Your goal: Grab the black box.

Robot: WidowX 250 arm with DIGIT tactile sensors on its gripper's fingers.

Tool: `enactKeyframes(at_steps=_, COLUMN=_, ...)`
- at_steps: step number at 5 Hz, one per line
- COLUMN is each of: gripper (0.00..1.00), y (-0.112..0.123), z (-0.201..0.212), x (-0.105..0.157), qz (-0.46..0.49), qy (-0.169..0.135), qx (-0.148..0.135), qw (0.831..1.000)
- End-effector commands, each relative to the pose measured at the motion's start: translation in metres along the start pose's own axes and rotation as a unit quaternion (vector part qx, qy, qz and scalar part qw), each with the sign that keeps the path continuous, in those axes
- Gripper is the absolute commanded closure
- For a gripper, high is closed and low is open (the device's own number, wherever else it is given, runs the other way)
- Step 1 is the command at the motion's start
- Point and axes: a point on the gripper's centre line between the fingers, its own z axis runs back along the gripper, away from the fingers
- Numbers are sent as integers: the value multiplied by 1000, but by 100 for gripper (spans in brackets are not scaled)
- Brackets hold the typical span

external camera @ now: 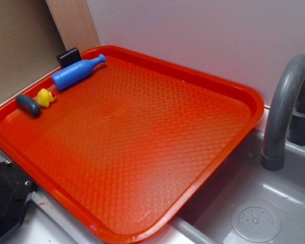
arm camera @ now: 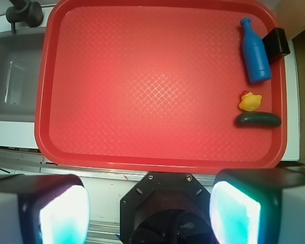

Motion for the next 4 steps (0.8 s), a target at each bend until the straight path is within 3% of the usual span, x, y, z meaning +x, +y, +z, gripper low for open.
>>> enactKeyframes(at_steps=1, gripper=0, y=0, z=0, x=0, qz=0, qy=0, qx=0, qw=1000)
enactKeyframes(at_steps=2, gripper=0, y=47, z=-36, x=35, qz=47, qy=18, qx=15, qw=999)
enactKeyframes(at_steps=4, gripper=0, y=110, z=-85, x=78, qz=95, qy=19, qx=46, qw=994)
